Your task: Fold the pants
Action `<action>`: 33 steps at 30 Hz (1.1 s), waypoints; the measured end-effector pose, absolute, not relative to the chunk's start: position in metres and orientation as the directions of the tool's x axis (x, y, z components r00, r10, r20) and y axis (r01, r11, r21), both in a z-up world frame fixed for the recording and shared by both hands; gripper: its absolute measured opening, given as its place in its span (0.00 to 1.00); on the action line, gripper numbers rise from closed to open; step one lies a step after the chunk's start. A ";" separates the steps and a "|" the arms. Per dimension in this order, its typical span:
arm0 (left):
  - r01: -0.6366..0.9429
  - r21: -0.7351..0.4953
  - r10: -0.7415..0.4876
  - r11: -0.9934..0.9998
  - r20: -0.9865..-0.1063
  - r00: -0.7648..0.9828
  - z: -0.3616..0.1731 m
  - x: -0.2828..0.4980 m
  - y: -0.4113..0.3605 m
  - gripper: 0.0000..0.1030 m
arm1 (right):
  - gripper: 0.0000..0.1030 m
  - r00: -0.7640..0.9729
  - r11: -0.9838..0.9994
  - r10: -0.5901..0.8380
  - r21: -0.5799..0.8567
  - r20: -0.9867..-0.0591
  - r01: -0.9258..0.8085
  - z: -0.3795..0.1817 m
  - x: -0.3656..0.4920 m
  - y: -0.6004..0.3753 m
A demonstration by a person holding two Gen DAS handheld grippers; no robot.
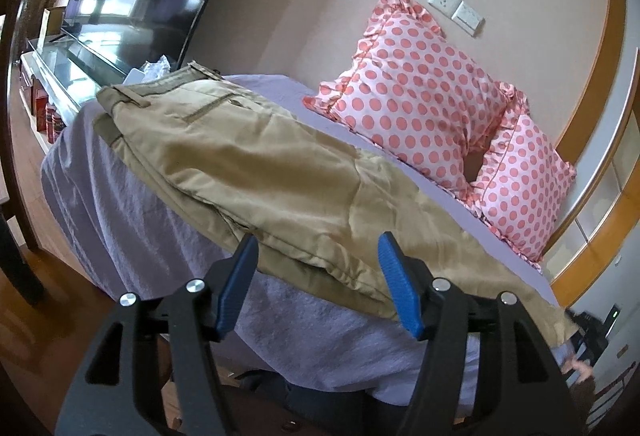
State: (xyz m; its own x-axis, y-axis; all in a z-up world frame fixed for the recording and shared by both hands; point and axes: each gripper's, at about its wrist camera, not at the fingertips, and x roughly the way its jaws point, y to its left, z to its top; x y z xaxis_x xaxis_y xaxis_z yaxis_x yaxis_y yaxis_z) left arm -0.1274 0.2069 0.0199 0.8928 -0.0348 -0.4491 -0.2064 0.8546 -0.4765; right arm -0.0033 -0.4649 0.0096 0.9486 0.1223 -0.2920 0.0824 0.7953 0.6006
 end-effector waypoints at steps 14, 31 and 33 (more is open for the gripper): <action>-0.190 -0.453 -0.062 0.871 -0.485 0.872 0.017 -0.133 0.212 0.70 | 0.59 0.556 0.745 0.565 0.088 -0.609 -0.661 0.012 0.008 -0.113; -0.185 -0.513 -0.144 0.838 -0.535 0.832 -0.008 -0.105 0.218 0.72 | 0.90 0.532 0.687 0.725 0.412 -0.437 -0.598 0.028 0.009 -0.185; -0.191 -0.520 -0.145 0.833 -0.537 0.831 -0.007 -0.098 0.222 0.72 | 0.90 0.535 0.685 0.728 0.422 -0.430 -0.594 0.028 0.008 -0.187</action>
